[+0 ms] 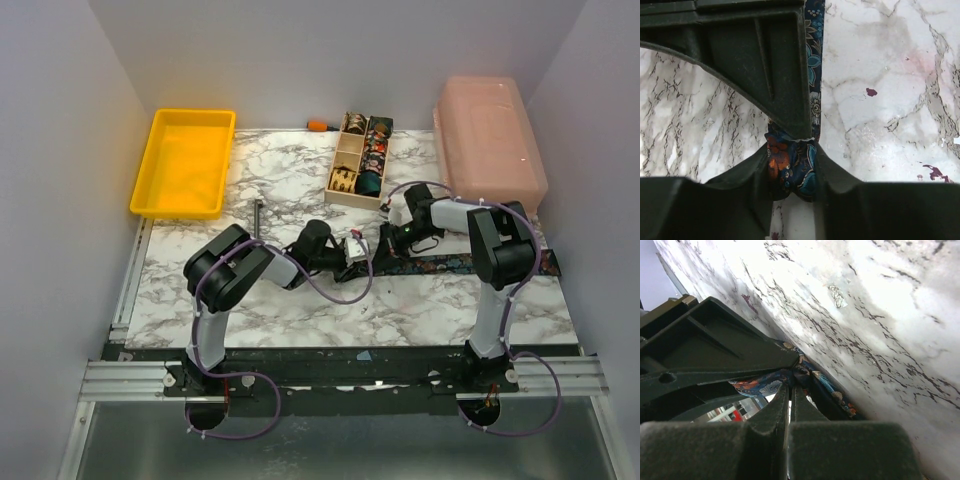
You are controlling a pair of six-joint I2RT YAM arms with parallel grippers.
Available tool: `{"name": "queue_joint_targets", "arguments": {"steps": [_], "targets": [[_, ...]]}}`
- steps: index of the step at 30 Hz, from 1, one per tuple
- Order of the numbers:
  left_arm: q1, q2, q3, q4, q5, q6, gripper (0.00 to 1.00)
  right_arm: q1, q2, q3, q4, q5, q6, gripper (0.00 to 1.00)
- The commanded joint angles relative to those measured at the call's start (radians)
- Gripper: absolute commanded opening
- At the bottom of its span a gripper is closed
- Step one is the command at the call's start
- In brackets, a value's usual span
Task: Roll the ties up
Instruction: Roll the tie at the center of the board.
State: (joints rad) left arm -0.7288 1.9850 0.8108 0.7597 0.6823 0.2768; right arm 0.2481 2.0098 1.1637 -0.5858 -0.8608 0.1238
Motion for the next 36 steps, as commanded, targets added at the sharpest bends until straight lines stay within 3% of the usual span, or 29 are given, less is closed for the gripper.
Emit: {"name": "queue_joint_targets", "arguments": {"steps": [1,5,9,13,18,27,31,34,36], "targets": [[-0.011,-0.038,0.052,-0.204,-0.034,0.044,0.21,-0.010,0.049,-0.011,0.002,0.132,-0.056,0.01],[-0.014,-0.095,0.103,-0.524,-0.133,0.087,0.13,-0.009,-0.051,-0.001,-0.004,0.112,-0.031,0.18],[-0.014,-0.115,0.143,-0.726,-0.180,0.126,0.11,-0.009,-0.138,0.017,-0.054,0.079,-0.033,0.39],[-0.020,-0.111,0.186,-0.813,-0.205,0.144,0.12,-0.009,-0.172,-0.003,-0.024,-0.008,0.019,0.53],[-0.021,-0.091,0.210,-0.859,-0.207,0.167,0.14,0.009,-0.132,-0.012,0.049,-0.070,0.091,0.56],[-0.027,-0.074,0.223,-0.866,-0.213,0.168,0.16,0.058,-0.089,-0.058,0.206,-0.057,0.202,0.52],[-0.027,-0.073,0.222,-0.869,-0.211,0.169,0.16,0.064,-0.061,-0.052,0.202,-0.021,0.183,0.34],[-0.026,-0.070,0.225,-0.871,-0.214,0.170,0.19,0.062,-0.028,-0.015,0.111,0.039,0.104,0.05],[-0.025,-0.068,0.225,-0.866,-0.220,0.168,0.26,0.057,-0.019,-0.003,0.060,0.084,0.048,0.00]]}}
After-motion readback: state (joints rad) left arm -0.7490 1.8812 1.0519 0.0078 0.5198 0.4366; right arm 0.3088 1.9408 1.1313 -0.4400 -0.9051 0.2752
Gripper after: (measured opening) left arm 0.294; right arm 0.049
